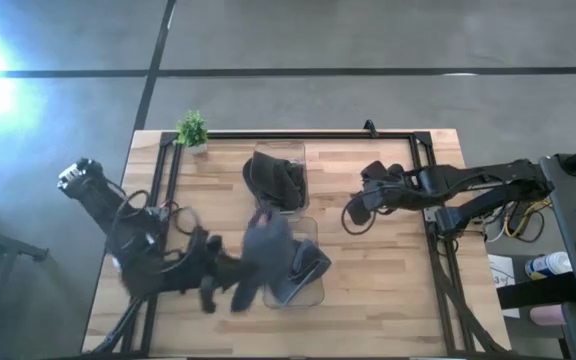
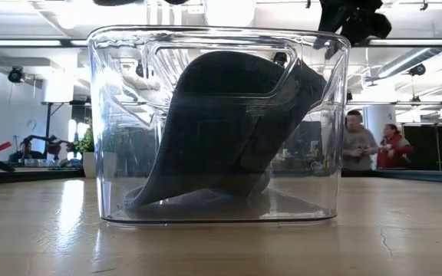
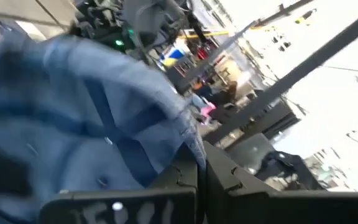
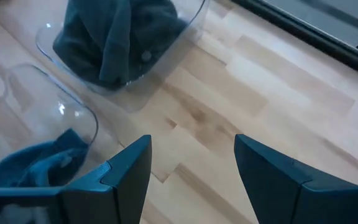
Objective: Pick & Place hat
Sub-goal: Put the blue cap into the bottom transparent bin
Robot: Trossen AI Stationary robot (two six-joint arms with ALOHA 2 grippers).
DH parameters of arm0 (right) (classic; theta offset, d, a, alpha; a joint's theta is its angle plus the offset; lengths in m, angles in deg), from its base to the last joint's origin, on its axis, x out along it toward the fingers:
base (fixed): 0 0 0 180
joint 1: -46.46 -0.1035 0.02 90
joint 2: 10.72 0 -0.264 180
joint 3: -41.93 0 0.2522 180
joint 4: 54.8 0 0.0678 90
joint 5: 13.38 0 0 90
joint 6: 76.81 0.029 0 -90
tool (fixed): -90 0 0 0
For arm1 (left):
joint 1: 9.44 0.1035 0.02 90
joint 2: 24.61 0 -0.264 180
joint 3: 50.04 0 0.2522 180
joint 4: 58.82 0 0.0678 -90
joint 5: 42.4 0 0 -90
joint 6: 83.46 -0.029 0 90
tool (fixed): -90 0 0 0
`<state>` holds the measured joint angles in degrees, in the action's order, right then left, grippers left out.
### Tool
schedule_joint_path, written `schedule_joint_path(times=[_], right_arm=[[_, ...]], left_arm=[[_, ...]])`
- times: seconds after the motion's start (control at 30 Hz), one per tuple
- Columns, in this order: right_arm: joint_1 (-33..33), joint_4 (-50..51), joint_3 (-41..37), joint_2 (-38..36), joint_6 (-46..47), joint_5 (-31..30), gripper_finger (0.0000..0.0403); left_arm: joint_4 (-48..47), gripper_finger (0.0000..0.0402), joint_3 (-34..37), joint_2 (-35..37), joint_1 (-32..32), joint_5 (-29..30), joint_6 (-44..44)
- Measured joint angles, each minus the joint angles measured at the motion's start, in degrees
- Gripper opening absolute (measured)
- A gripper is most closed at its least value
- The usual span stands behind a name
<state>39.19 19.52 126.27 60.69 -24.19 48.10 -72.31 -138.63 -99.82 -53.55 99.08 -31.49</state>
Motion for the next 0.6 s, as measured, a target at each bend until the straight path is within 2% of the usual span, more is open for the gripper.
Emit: schedule_joint_path(times=[0.17,0.33,0.43,0.6], right_arm=[[0.0,0.1,0.0,-2.8,0.7,-1.6,0.0224],[0.0,0.3,0.0,-4.5,1.0,-1.9,0.0224],[0.0,0.4,0.0,-4.7,1.0,-2.0,0.0224],[0.0,0.5,0.0,-4.6,0.9,-2.1,0.0224]], left_arm=[[3.0,0.0000,0.1,-4.0,6.0,-4.2,-6.8],[5.6,0.0000,0.1,-7.6,10.4,-6.5,-6.8],[9.1,0.0000,0.1,-9.7,11.4,-7.1,-8.0],[7.7,0.0000,0.4,-13.4,11.8,-7.1,-6.2]])
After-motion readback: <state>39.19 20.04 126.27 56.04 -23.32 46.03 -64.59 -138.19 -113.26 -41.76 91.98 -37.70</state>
